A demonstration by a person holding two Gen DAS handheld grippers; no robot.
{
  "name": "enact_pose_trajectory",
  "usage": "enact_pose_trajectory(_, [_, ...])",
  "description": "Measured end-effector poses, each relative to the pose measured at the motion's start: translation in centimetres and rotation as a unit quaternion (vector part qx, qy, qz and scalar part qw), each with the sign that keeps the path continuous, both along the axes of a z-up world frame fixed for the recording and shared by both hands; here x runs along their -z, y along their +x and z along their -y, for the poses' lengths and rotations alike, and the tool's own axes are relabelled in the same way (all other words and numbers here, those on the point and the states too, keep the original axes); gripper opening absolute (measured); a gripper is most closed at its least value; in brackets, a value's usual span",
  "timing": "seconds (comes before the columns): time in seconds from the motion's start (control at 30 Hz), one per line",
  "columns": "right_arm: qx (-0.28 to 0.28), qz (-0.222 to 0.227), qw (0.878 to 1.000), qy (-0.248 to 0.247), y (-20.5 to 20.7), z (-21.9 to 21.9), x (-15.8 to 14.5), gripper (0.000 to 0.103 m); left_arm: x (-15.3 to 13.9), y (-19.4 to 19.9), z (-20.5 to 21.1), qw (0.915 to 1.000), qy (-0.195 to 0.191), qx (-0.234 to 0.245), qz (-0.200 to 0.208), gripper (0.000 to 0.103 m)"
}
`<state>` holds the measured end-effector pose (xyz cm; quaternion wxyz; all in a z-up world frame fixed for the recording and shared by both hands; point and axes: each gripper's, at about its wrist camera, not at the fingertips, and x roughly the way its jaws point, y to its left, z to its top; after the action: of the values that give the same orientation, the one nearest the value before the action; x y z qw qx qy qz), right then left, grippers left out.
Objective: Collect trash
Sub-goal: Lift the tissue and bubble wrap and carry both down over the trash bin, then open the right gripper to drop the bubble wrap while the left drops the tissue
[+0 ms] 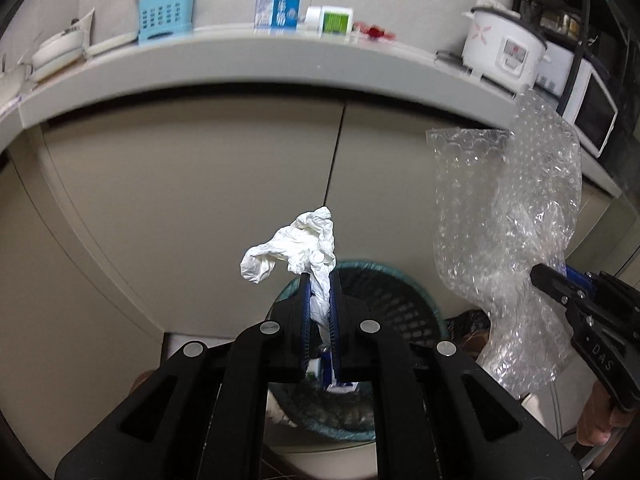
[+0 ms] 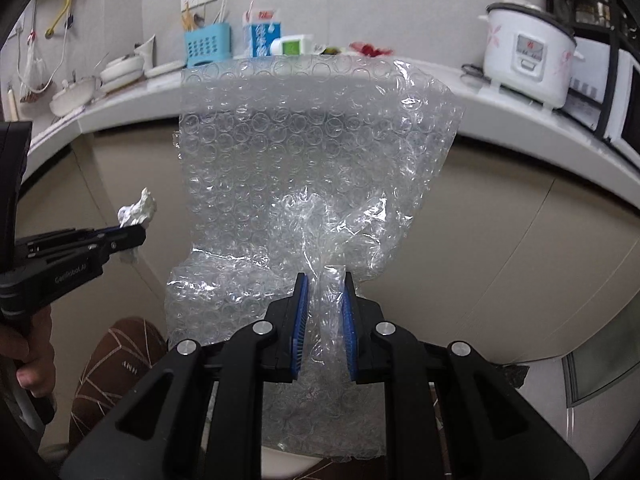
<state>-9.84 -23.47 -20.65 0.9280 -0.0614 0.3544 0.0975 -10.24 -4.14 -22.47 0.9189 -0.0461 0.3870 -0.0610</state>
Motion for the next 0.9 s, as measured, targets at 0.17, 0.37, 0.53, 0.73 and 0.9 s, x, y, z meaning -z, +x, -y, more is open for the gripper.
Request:
enact_pose_trajectory(0.17, [0.007, -0.043, 0.999, 0.009, 0.8, -0.2, 4.0, 0.016, 2.7, 0.3, -0.2, 0.9998, 0.005, -0.005, -0.016, 0.007])
enact_pose_trajectory(0.37, [0.007, -0.086, 0.996, 0.003, 2.5, -0.7, 8.0, 0.016, 6.0, 0.9, -0.7, 0.9993, 0.002, -0.008, -0.037, 0.007])
enact_pose_trajectory(0.53, [0.009, -0.127, 0.992, 0.002, 3.9, -1.1, 11.3, 0.016, 8.1, 1.2, -1.0, 0.9984, -0.001, -0.009, -0.055, 0.007])
enact_pose_trajectory(0.73, [0.009, -0.169, 0.986, -0.008, 5.2, -1.6, 14.3, 0.017, 8.4, 2.5, -1.2, 0.9978, 0.0, -0.011, -0.066, 0.007])
enact_pose_trajectory(0.9, [0.005, -0.179, 0.984, -0.017, 5.7, -2.0, 15.3, 0.023, 8.6, 3.0, -1.4, 0.9972, 0.0, -0.014, -0.073, 0.007])
